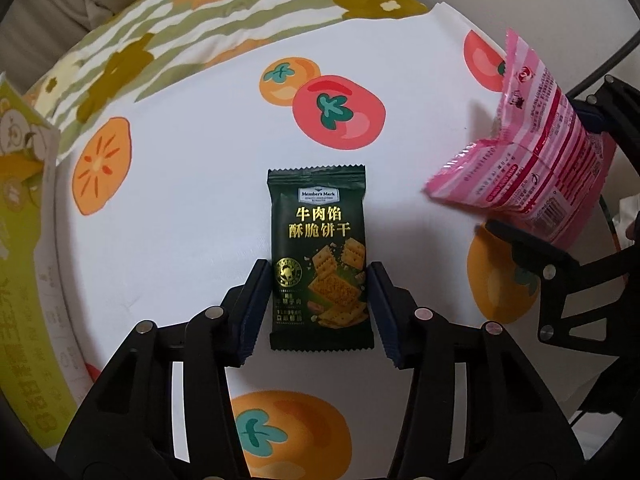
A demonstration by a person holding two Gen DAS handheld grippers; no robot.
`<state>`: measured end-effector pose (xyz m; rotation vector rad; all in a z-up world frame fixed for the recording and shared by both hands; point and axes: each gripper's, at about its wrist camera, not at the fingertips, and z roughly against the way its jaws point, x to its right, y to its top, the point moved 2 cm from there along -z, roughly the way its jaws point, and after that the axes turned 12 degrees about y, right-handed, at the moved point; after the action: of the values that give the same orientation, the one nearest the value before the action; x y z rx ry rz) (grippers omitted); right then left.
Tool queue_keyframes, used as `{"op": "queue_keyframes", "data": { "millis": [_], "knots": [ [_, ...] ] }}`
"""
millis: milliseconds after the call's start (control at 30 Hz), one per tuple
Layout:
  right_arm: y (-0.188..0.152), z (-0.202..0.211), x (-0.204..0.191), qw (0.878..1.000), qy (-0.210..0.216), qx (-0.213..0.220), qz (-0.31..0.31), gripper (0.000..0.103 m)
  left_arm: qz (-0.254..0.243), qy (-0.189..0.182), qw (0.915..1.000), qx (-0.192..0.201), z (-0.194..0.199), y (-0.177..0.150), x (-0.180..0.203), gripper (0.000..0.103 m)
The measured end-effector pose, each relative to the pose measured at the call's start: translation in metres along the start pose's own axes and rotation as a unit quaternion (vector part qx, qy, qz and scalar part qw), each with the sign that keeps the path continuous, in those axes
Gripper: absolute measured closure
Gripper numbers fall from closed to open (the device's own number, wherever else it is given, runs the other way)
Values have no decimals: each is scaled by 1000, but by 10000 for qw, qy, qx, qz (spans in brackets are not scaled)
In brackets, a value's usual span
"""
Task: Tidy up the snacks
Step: 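Grasp the green cracker packet with the left tool while the right tool grasps the pink wafer bag, then carry both packets over the green box and open both tools to drop them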
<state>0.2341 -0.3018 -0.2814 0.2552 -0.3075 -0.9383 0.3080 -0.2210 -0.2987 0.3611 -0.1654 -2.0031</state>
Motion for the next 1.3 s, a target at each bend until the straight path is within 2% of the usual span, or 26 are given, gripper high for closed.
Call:
{"op": "queue_keyframes", "data": {
  "millis": [67, 167, 300, 433, 567, 767, 1000, 1200, 1300],
  "knots": [
    [2, 0, 1, 9998, 170, 22, -81, 33, 0, 16, 10000, 2, -1, 3, 1, 56],
    [4, -2, 4, 9984, 453, 79, -319, 33, -56, -24, 10000, 35, -2, 6, 4, 52],
    [4, -5, 9, 9961, 623, 133, -608, 33, -112, -72, 9998, 115, -2, 6, 4, 52],
    [6, -7, 9, 9952, 649, 168, -710, 33, -127, -145, 9998, -33, -1, 8, -3, 63],
    [6, -7, 11, 9917, 883, 215, -910, 35, 72, -462, 9987, -197, -2, 10, -13, 64],
    [5, -3, 13, 9854, 1016, 279, -1341, 39, 166, -462, 9986, -171, 5, 6, -22, 64],
    [4, 33, 22, 9624, 1241, 743, -2300, 40, 420, -565, 9971, 302, 58, 3, -42, 63],
    [17, 91, 12, 9597, 954, 1175, -2368, 40, 815, -448, 9913, 933, 125, -7, -70, 63],
    [25, 116, 4, 9578, 961, 1399, -2321, 40, 1108, -362, 9857, 1217, 160, -17, -91, 63]
  ]
}}
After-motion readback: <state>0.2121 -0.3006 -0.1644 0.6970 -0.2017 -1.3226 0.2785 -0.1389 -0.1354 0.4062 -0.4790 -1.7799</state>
